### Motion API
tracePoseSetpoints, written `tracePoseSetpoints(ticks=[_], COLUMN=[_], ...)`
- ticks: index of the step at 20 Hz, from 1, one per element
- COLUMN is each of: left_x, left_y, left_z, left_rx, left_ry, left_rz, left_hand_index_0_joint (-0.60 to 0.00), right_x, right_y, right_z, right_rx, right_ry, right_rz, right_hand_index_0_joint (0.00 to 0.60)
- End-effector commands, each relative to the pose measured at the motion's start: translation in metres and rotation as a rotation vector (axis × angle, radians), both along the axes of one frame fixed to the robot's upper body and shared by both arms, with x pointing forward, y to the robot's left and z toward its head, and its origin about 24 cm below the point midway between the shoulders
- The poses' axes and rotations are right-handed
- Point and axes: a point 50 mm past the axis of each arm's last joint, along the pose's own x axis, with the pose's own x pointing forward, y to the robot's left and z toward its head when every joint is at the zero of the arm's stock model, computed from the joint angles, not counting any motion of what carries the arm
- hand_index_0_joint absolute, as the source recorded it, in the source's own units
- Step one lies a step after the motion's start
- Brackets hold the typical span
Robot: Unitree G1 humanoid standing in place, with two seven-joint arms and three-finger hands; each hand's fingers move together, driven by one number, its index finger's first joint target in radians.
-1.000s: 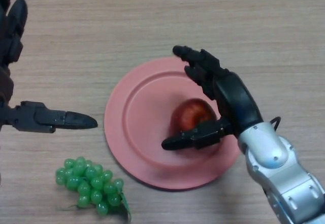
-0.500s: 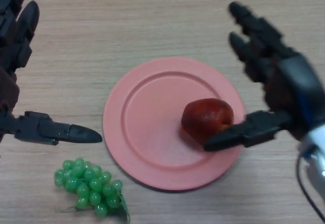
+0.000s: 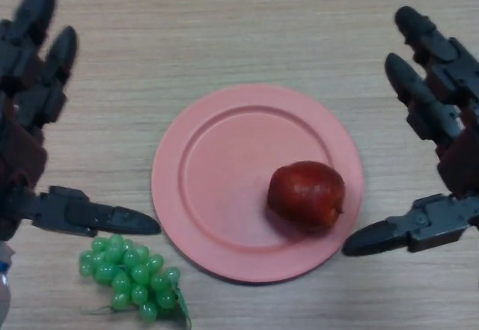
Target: Pick up the red apple and place it on the plate
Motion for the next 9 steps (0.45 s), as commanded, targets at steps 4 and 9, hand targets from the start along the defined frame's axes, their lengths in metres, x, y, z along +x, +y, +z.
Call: tracePoseSetpoints(ticks=[4,9], left_x=[-0.013,-0.013], left_y=[-0.003,-0.011], left_z=[0.023,0.016], left_rx=[0.06,0.082], left_ry=[-0.174,-0.158], left_rz=[0.017,-0.007], left_hand_index_0_joint=[0.0,0.0], right_x=[-0.016,-0.017], right_y=[-0.011,0.0], right_z=[0.031,0.037], right_rx=[0.017,0.013], right_ry=[-0.266,-0.263], right_rz=[-0.031,-0.013], right_hand_index_0_joint=[0.0,0.0])
